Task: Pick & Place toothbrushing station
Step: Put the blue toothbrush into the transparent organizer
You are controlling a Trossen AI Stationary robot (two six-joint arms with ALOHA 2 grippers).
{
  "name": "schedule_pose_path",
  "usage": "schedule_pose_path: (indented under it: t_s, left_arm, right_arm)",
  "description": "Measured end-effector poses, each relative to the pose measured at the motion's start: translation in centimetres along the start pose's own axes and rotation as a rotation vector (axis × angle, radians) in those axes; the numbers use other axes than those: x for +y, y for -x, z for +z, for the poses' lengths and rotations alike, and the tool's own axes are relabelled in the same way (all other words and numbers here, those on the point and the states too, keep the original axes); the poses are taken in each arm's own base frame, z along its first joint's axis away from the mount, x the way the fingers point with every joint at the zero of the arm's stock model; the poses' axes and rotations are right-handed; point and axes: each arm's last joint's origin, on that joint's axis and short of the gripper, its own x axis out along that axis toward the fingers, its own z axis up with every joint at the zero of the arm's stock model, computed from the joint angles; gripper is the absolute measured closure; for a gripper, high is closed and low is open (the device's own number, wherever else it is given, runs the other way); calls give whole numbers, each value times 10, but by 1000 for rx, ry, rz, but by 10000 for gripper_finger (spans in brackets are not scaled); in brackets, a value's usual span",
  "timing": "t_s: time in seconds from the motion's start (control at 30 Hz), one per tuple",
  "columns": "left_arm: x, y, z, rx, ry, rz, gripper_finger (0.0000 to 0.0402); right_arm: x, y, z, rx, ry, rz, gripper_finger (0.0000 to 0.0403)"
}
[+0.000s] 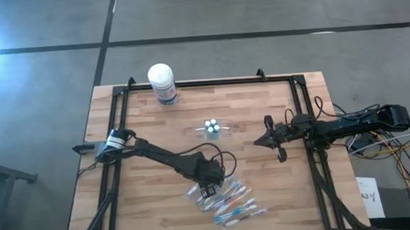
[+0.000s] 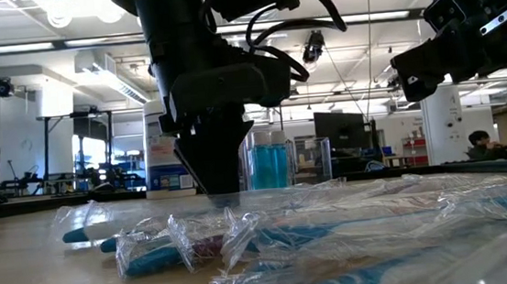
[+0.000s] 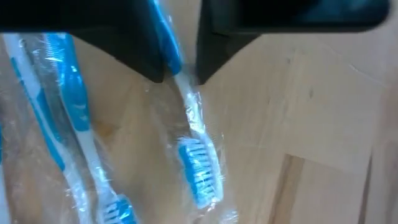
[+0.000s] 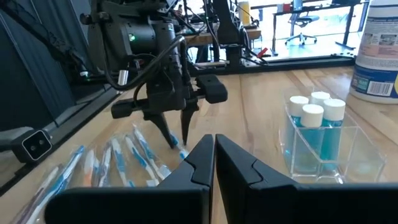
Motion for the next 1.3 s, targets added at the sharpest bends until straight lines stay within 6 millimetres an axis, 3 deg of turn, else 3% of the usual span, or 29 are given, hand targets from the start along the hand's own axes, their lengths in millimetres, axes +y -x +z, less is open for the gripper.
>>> schedule_pose_path:
  t_s: [0.13, 0.3, 0.53, 0.7, 0.9, 1.03, 1.3]
  left_arm:
    - [1, 2, 0, -8, -45, 5, 382]
    - [5, 15, 0, -64, -85, 76, 381]
    - [13, 62, -3, -257, -93, 144, 398]
    - [32, 104, -19, -524, -48, 94, 399]
    - [66, 130, -50, -961, -43, -52, 400]
    - [95, 130, -67, -1206, -37, -45, 400]
    - [148, 112, -74, -1390, 56, 11, 401]
  right_arm:
    - [0, 0, 0, 0, 0, 0, 390]
    - [0, 0, 0, 0, 1, 0, 390]
    - [0, 0, 0, 2, 0, 0, 390]
    - [0, 0, -1, 6, -1, 1, 390]
    - [0, 0, 0, 3, 1, 2, 390]
    - [0, 0, 0, 1, 5, 2, 390]
    - [0, 0, 0, -4, 15, 2, 390]
